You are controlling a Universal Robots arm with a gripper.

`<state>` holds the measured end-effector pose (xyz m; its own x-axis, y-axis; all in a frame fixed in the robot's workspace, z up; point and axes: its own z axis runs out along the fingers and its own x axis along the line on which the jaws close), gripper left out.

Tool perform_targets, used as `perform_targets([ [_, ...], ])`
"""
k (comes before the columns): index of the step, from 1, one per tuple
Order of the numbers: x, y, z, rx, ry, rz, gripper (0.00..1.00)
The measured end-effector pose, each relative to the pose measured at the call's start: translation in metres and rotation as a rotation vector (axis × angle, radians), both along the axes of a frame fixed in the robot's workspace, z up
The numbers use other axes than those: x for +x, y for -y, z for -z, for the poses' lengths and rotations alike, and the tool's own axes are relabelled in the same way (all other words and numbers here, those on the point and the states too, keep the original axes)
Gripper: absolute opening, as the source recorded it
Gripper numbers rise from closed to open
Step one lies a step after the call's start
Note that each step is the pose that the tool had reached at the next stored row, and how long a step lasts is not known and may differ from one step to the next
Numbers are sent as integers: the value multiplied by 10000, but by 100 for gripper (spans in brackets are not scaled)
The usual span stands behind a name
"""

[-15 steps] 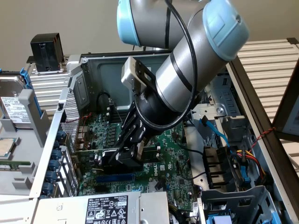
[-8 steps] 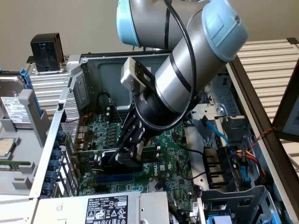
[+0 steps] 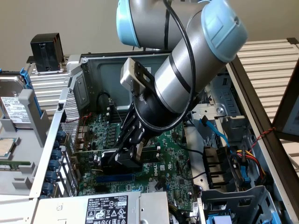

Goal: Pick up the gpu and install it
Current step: 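Insert the gpu into the slot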

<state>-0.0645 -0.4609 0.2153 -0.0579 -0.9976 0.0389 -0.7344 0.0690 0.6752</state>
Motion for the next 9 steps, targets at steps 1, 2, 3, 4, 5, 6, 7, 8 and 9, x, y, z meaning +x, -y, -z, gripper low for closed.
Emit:
perform_targets([
  [1, -1, 0, 3, 3, 0, 0, 27],
  [2, -2, 0, 7, 5, 0, 0, 27],
  [3, -2, 0, 10, 6, 0, 0, 27],
  [4, -3, 0, 10, 6, -1, 0, 27],
  [5, -3, 0, 11, 13, -1, 0, 27],
  [6, -3, 0, 11, 16, -1, 0, 27],
  [7, -3, 0, 11, 20, -1, 0, 27],
  [8, -3, 0, 11, 21, -2, 0, 27],
  [9, -3, 0, 11, 22, -4, 0, 27],
])
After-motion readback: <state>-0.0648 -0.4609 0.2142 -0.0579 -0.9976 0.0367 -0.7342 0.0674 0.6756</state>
